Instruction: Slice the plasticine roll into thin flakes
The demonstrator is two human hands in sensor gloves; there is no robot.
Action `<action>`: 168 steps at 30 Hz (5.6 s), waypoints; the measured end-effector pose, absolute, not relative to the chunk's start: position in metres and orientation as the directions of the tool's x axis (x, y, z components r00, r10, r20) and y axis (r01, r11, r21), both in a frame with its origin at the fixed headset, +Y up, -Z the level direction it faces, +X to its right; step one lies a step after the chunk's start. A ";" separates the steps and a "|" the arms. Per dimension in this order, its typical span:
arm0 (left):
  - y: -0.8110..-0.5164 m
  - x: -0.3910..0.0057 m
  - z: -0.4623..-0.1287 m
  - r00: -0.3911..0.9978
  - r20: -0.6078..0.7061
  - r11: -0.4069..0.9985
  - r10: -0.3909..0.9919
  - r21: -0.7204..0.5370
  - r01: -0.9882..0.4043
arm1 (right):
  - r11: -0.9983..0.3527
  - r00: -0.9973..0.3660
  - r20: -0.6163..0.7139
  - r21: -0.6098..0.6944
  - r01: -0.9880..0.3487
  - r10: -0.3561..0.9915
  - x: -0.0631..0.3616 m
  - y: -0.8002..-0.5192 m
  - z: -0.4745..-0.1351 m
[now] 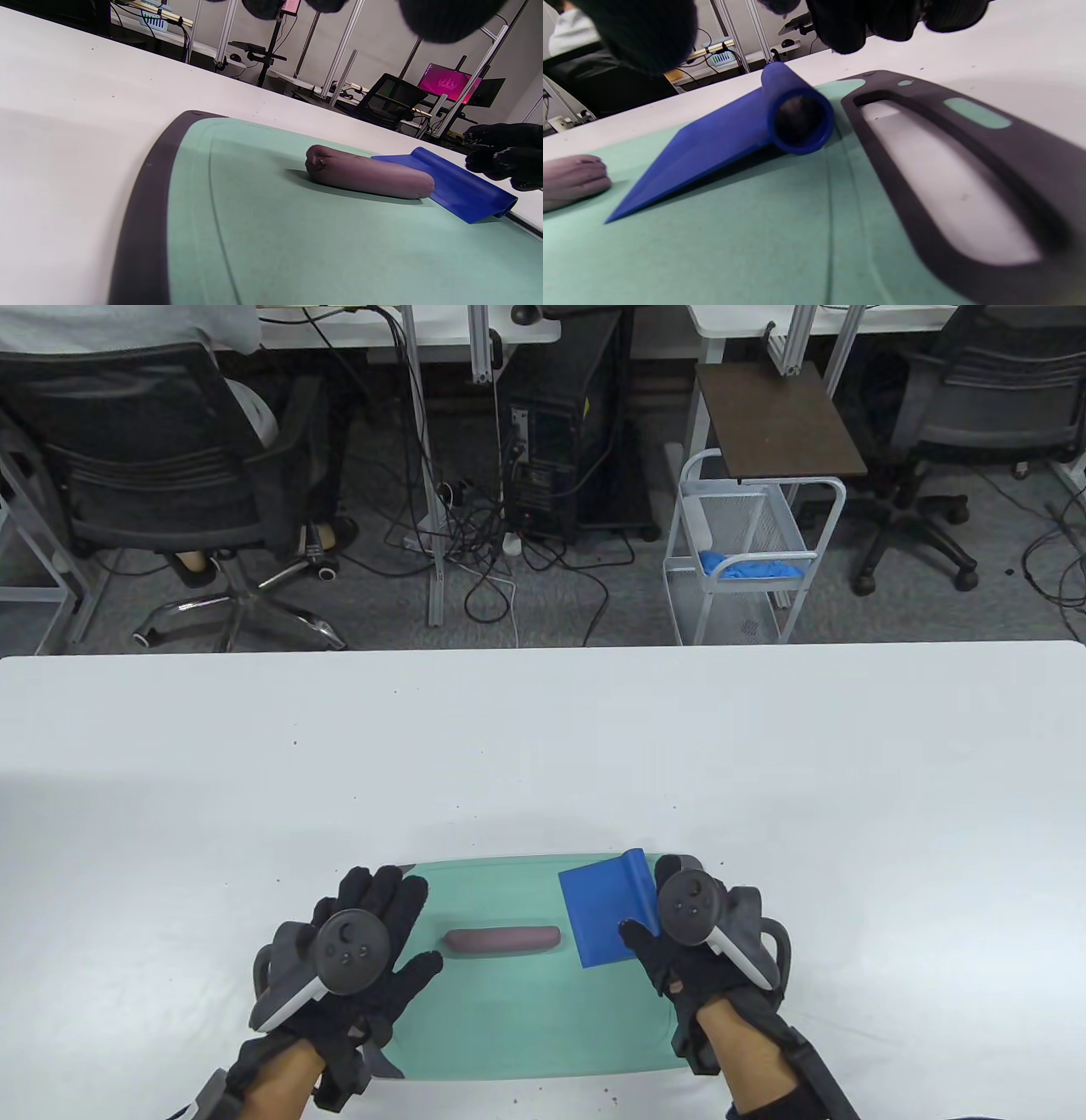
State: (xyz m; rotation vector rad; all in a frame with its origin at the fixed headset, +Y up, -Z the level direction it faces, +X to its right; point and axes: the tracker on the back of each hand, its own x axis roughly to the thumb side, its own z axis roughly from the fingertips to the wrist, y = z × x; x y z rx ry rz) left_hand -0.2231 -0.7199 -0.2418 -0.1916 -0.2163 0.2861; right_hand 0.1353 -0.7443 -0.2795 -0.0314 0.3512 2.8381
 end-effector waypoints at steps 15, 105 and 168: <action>-0.721 -0.220 -0.242 0.940 0.175 0.937 0.293 -0.249 -0.245 | -0.965 -0.993 -0.120 0.261 -0.019 -0.013 0.104 -0.757 -0.298; -0.750 -0.119 -0.267 0.885 0.440 0.973 0.154 -0.225 -0.057 | -0.987 -0.988 -0.057 -0.080 -0.141 0.146 0.017 -0.692 -0.234; -0.753 -0.117 -0.267 0.887 0.451 0.982 0.094 -0.191 -0.007 | -0.989 -0.990 -0.060 -0.082 -0.125 0.130 0.019 -0.709 -0.245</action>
